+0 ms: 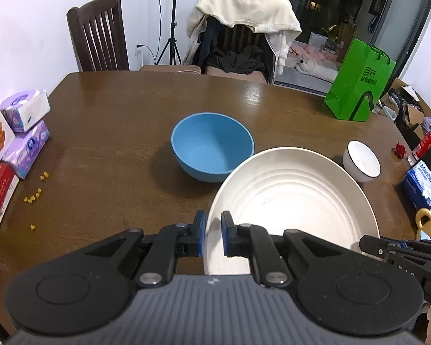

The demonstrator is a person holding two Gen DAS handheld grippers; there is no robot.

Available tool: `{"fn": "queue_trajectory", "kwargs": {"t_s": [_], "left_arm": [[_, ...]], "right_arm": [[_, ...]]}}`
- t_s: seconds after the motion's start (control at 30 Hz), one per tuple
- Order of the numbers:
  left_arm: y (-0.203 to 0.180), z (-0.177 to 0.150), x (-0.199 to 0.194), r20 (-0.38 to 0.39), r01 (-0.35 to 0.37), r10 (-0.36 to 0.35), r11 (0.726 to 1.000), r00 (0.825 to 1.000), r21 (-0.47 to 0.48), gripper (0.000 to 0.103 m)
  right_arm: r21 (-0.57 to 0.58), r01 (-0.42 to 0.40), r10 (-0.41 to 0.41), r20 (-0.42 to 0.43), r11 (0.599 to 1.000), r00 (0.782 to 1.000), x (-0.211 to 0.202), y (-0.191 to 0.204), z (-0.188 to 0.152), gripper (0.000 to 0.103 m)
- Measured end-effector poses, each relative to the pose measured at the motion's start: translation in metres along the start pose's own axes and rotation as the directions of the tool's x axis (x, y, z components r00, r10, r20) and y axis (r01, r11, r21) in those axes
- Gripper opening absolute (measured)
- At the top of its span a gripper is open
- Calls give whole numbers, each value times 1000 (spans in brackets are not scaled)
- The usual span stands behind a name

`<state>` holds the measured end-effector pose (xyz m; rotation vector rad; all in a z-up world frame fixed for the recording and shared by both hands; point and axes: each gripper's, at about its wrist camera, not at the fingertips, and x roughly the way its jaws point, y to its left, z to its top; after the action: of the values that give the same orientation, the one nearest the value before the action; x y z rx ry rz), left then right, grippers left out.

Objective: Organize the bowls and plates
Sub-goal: 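Carry the held white plate with both grippers back past the bowls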

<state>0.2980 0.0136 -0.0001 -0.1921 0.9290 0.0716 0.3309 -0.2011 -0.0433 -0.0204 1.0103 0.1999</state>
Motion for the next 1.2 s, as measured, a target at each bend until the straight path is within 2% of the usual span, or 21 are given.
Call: {"fn": "queue_trajectory", "kwargs": {"t_s": [0.53,1.2], "left_arm": [[-13,-28,-1,-23,39,-39,999,999,3,12],[-47,-50,10,-57,101,-97,992,994,82,12]], "right_arm": [[6,20,-20,-17,1000,1000,-7,-20,-32,10],[64,83,-82,-17,994,996,-19,-53,-61,10]]}}
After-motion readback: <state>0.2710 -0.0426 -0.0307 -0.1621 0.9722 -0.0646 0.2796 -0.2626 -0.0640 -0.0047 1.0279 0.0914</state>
